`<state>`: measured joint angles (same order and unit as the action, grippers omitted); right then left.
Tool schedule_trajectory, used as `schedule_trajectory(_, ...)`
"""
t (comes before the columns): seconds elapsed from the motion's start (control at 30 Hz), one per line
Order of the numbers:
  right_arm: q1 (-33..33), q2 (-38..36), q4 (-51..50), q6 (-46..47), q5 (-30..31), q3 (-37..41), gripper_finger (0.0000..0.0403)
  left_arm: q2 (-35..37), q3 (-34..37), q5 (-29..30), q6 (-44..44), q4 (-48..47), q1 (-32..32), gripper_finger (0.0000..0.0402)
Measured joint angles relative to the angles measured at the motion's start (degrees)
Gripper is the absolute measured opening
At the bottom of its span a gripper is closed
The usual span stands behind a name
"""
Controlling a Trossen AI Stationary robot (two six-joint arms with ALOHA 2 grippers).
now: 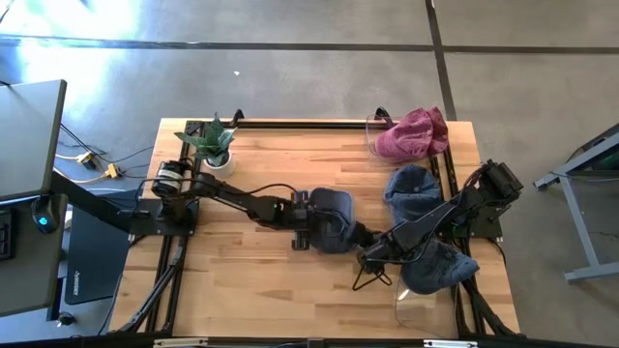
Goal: Pick & Place hat
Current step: Put the left blue cap into the bottom transparent bin
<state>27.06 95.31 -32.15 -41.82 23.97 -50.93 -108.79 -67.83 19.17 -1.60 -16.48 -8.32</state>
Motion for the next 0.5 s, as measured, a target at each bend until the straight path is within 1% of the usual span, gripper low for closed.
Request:
schedule_trajectory(0.1, 0.0, 0.0, 2.0, 3.0, -4.4, -1.2, 0.0014, 2.8, -1.7, 3.3, 0.2, -3.0, -0.4, 0.0191)
schedule_trajectory(0.17, 0.0, 0.0, 2.4, 3.7, -6.9, -2.5, 0.0005, 4.1, -2.8, 3.3, 1.3, -2.7, -0.8, 0.0191)
schedule_trajectory(0.23, 0.1, -0.1, 3.0, 3.9, -6.9, -3.3, 0.0005, 4.2, -4.2, 2.2, 2.7, -1.9, -1.9, 0.0191)
schedule_trajectory(0.33, 0.0, -0.1, 3.5, 4.6, -4.4, -4.4, 0.001, 4.2, -5.6, -1.7, 5.2, 1.0, -3.9, 0.0191)
schedule_trajectory(0.4, 0.0, -0.1, 3.4, 5.0, -3.0, -4.8, 0.0005, 4.2, -5.8, -7.1, 6.2, 4.0, -4.7, 0.0191)
schedule_trajectory(0.47, 0.1, -0.1, 3.3, 5.0, -2.3, -4.8, 0.0003, 2.6, -5.8, -11.2, 6.3, 7.1, -4.8, 0.0191)
schedule_trajectory(0.5, 0.2, -0.1, 3.4, 5.0, -2.2, -4.8, 0.0004, 1.0, -6.0, -12.0, 6.3, 8.9, -4.6, 0.0191)
